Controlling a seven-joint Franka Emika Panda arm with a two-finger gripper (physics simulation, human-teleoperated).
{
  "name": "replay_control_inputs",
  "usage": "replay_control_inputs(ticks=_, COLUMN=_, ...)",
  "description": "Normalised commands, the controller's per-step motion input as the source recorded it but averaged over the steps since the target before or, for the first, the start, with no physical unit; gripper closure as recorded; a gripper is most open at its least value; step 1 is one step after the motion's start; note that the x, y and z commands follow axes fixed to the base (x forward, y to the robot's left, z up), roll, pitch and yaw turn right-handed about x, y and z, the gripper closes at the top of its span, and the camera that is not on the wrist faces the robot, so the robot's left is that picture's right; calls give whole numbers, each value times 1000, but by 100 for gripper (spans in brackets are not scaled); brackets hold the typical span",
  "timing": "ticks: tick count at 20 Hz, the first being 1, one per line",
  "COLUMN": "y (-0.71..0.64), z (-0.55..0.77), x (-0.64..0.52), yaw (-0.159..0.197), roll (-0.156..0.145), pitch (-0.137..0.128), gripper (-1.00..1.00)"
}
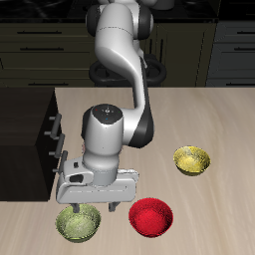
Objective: Place the green bowl on top of the wooden cabinet
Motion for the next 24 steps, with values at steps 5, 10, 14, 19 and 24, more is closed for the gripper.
replay_control_inputs(ticks=5, y=-24, z=-89, x=-1, yaw=3, roll=5, pitch=7, gripper=-100)
replay_control_inputs(ticks=10, y=58, z=-149, x=-2, yaw=-46, roll=11, pitch=14, gripper=100)
replay_control_inputs(ticks=14, y=61, z=11, x=-65, yaw=-27, roll=17, pitch=3, gripper=100)
replay_control_inputs(ticks=19, y=64, z=3, x=-56, yaw=-18, roll=26, pitch=5, gripper=100)
replay_control_inputs(ticks=24, y=-42, z=0, x=-68, yaw=8, roll=-6, pitch=0, gripper=100)
